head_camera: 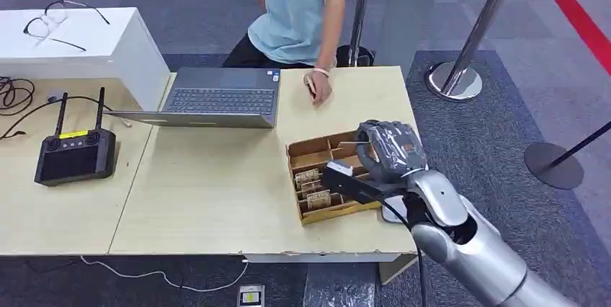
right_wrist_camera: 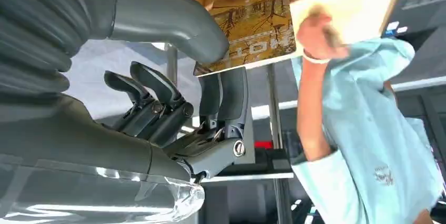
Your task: Pass the card to the sensor for recognition and then transmit it.
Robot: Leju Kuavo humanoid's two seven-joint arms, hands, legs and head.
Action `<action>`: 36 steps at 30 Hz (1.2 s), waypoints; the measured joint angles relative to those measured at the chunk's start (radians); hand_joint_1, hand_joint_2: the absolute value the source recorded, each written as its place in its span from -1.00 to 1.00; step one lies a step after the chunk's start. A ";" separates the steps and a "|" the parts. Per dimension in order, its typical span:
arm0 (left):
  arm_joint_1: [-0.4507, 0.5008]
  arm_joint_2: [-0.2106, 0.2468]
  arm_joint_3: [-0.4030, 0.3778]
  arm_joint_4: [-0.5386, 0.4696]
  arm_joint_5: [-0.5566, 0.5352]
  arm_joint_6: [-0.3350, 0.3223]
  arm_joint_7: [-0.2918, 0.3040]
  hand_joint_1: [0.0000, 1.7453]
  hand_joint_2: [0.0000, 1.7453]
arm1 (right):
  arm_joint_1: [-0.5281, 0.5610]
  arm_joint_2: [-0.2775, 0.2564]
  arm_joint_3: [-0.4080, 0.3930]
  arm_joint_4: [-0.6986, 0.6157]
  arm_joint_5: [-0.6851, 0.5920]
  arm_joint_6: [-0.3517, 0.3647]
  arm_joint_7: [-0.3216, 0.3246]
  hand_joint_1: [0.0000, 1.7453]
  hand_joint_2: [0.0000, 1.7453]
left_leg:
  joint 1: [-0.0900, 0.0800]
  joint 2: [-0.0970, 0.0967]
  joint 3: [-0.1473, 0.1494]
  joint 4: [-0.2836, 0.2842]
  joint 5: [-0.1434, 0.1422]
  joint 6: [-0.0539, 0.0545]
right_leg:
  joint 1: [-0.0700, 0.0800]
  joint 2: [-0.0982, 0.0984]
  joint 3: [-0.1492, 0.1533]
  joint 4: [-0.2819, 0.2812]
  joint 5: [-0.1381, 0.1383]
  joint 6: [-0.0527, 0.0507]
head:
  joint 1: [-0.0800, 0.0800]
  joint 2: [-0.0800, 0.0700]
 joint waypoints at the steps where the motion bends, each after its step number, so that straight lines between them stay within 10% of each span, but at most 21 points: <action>1: 0.000 0.000 0.000 0.000 -0.002 0.000 0.000 -1.00 -1.00 | -0.009 0.001 0.002 0.001 0.000 0.004 0.000 1.00 1.00 | 0.000 0.000 0.000 0.000 0.000 0.000 | 0.000 0.000 0.000 0.000 0.000 0.000 | 0.000 0.000; 36: 0.000 -0.001 -0.002 0.000 -0.016 -0.008 0.002 -1.00 -1.00 | -0.366 0.062 0.148 0.165 -0.050 0.156 0.001 1.00 1.00 | 0.000 0.000 -0.001 0.000 0.000 0.000 | 0.000 0.000 -0.001 0.001 0.000 0.000 | 0.000 0.000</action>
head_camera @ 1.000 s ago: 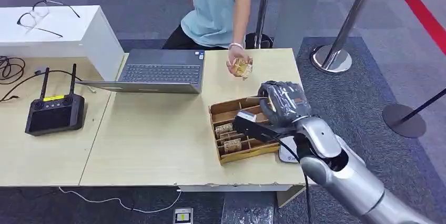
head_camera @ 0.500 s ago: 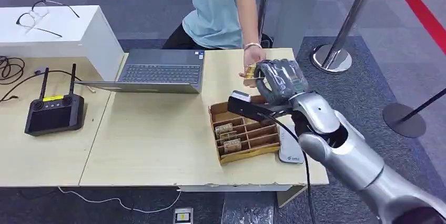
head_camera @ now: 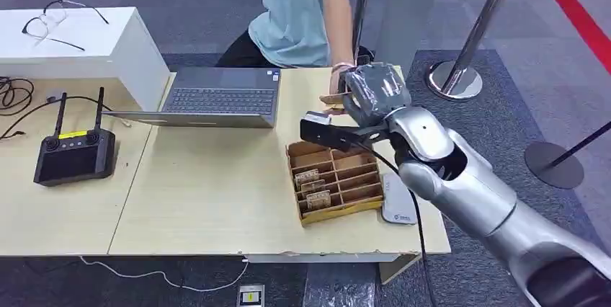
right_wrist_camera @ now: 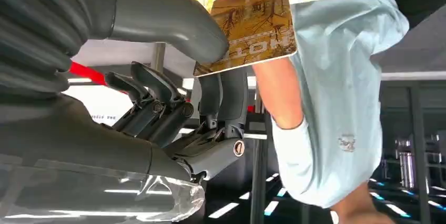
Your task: Pass the card to the sensor for recognition and then transmit it.
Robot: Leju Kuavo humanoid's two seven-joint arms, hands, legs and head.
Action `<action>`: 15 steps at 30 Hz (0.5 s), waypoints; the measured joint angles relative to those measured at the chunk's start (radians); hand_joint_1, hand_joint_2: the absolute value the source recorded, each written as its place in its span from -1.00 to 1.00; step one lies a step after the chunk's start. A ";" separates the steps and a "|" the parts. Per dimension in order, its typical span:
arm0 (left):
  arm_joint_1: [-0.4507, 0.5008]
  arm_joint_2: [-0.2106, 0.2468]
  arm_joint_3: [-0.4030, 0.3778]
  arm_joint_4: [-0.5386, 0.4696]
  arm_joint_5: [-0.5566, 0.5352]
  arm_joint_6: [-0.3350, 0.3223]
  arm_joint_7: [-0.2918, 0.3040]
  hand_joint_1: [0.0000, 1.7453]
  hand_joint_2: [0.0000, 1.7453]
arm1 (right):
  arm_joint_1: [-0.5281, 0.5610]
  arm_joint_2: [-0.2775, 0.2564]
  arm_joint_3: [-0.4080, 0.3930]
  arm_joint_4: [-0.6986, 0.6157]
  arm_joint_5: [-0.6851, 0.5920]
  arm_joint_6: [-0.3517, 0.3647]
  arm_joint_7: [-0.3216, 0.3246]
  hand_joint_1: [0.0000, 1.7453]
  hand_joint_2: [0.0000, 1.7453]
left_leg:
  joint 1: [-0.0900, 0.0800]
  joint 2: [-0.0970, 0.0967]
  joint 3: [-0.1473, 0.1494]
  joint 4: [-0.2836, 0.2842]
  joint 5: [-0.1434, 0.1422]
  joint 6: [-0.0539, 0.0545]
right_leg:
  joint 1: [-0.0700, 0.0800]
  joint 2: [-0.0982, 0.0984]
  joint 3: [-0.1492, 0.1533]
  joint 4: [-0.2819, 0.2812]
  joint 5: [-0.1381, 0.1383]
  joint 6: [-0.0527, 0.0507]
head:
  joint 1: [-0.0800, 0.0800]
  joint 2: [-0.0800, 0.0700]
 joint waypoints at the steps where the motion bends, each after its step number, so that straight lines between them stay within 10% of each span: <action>1: 0.000 0.000 0.000 0.000 0.000 -0.001 0.002 -1.00 -1.00 | -0.004 0.004 0.006 0.008 0.000 0.002 0.000 1.00 1.00 | 0.000 0.000 0.000 0.000 0.000 0.000 | 0.000 0.000 0.000 0.000 0.000 0.000 | 0.000 0.000; 15: 0.000 0.000 0.000 0.000 0.000 -0.001 0.009 -1.00 -1.00 | -0.019 0.021 0.051 0.074 0.014 0.010 -0.003 1.00 1.00 | 0.000 0.000 0.000 0.000 0.000 0.000 | 0.000 0.000 0.000 0.000 0.000 0.000 | 0.000 0.000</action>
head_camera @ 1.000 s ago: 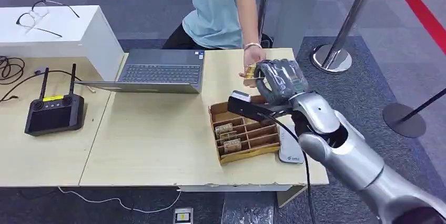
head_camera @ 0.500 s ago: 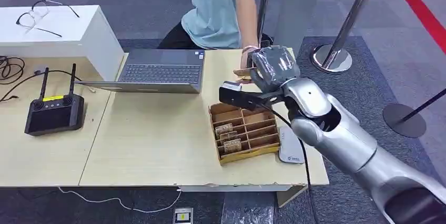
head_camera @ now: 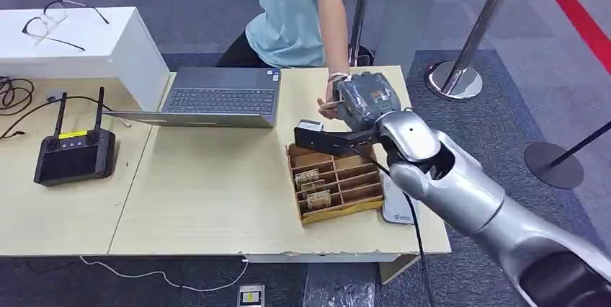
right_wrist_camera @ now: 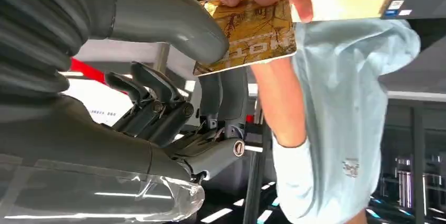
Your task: Pass the card to the sensor for recognition and then transmit it.
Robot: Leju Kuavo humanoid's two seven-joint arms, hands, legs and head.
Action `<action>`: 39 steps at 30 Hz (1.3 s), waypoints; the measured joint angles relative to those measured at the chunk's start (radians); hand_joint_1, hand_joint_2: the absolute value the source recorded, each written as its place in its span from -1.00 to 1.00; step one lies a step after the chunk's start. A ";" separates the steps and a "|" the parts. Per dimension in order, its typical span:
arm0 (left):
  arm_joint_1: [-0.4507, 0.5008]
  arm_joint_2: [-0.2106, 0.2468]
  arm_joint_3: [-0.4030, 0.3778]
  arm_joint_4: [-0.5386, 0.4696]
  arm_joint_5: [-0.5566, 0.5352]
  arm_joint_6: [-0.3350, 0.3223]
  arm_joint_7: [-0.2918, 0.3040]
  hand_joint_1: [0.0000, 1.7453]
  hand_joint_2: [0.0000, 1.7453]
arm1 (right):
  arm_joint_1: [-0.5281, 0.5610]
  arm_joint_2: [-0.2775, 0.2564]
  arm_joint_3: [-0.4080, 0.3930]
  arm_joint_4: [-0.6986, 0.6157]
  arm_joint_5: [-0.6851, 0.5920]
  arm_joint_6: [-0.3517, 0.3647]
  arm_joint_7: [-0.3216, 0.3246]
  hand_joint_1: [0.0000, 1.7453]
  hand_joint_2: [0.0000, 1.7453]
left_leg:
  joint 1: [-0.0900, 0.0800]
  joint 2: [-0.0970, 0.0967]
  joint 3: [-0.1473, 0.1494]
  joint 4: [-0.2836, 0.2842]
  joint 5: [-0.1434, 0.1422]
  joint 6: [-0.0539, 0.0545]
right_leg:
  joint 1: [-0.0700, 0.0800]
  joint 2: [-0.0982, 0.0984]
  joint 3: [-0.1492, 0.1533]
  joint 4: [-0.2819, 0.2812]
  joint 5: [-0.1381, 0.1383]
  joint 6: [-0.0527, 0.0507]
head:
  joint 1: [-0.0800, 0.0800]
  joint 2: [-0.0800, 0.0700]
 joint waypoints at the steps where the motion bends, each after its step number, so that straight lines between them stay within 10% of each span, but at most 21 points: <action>1: 0.000 0.000 0.000 0.000 0.000 0.000 0.000 -1.00 -1.00 | 0.000 0.000 0.001 0.002 0.002 0.000 0.000 1.00 1.00 | 0.000 0.000 0.000 0.000 0.000 0.000 | 0.000 0.000 0.000 0.000 0.000 0.000 | 0.000 0.000; 13: 0.000 0.000 0.000 0.000 -0.003 -0.006 0.001 -1.00 -1.00 | 0.005 -0.002 0.025 0.043 0.035 0.003 -0.001 1.00 1.00 | 0.000 0.000 0.000 0.000 0.000 0.000 | 0.000 0.000 0.000 0.000 0.000 0.000 | 0.000 0.000; 14: 0.000 0.000 0.000 0.000 -0.003 -0.006 0.001 -1.00 -1.00 | 0.006 -0.002 0.025 0.045 0.037 0.004 -0.001 0.42 1.00 | 0.000 0.000 0.000 0.000 0.000 0.000 | 0.000 0.000 0.000 0.000 0.000 0.000 | 0.000 0.000; 15: 0.000 0.000 0.000 0.000 -0.003 -0.006 0.000 -1.00 -1.00 | 0.006 -0.002 0.025 0.048 0.040 0.004 -0.001 -1.00 1.00 | 0.000 0.000 0.000 0.000 0.000 0.000 | 0.000 0.000 0.000 0.000 0.000 0.000 | 0.000 0.000; 39: 0.002 -0.002 0.000 0.000 0.012 0.004 -0.001 -1.00 -1.00 | 0.040 -0.076 -0.002 -0.019 0.129 0.029 0.045 -1.00 1.00 | 0.000 0.000 0.000 0.000 0.000 0.000 | 0.000 0.000 -0.001 0.000 0.000 0.000 | 0.000 0.000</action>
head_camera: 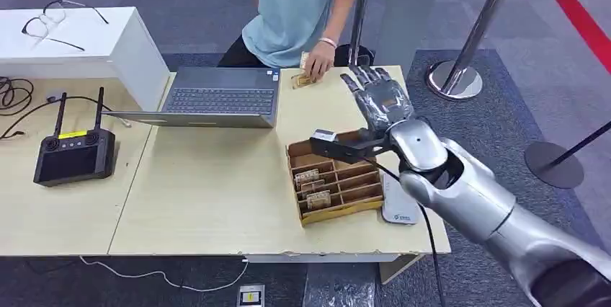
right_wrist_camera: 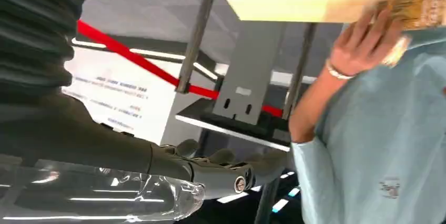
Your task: Pass the card to the sensor for recognition and then transmit it.
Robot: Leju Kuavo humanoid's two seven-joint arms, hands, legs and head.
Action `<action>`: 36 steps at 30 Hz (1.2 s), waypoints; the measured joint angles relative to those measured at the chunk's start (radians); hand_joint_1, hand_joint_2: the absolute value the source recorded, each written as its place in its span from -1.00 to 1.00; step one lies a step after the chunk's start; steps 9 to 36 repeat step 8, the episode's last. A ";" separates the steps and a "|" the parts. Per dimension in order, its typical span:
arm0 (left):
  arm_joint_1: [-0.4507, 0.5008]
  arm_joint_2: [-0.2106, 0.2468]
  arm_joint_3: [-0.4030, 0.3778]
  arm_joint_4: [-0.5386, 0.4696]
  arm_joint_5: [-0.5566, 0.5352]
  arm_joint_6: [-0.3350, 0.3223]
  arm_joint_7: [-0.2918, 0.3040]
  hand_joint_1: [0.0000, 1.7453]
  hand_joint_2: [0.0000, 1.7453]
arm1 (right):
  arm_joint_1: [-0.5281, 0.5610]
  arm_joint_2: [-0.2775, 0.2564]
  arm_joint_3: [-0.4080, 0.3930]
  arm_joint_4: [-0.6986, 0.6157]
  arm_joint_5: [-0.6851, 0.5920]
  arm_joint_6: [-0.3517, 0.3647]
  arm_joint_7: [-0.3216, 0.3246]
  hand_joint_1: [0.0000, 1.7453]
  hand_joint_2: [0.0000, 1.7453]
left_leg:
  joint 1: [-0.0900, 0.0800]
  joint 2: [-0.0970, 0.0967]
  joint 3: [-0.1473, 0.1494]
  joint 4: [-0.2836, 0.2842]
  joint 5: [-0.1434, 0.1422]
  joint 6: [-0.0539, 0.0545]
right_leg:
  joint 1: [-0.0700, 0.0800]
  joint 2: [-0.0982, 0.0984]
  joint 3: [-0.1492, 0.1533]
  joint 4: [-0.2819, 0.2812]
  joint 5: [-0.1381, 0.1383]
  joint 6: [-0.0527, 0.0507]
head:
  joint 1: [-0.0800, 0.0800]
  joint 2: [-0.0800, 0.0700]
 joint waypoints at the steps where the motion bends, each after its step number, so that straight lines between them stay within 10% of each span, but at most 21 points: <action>1: 0.001 0.000 0.000 0.000 0.001 0.000 0.000 -1.00 -1.00 | 0.000 -0.008 -0.005 -0.009 0.001 0.003 0.004 -1.00 1.00 | 0.000 0.000 0.000 0.000 0.000 0.000 | 0.000 0.000 0.000 0.000 0.000 0.000 | 0.000 0.000; 8: 0.006 -0.003 0.000 0.000 0.009 0.005 -0.007 -1.00 -1.00 | 0.001 -0.079 -0.055 -0.111 0.001 0.049 0.050 -1.00 1.00 | 0.000 0.000 0.000 0.000 0.000 0.000 | 0.000 0.000 0.000 0.000 0.000 0.000 | 0.000 0.000; 36: 0.006 -0.003 0.000 0.000 0.009 0.005 -0.007 -1.00 -1.00 | 0.001 -0.079 -0.055 -0.111 0.001 0.049 0.050 -1.00 1.00 | 0.000 0.000 0.000 0.000 0.000 0.000 | 0.000 0.000 0.000 0.000 0.000 0.000 | 0.000 0.000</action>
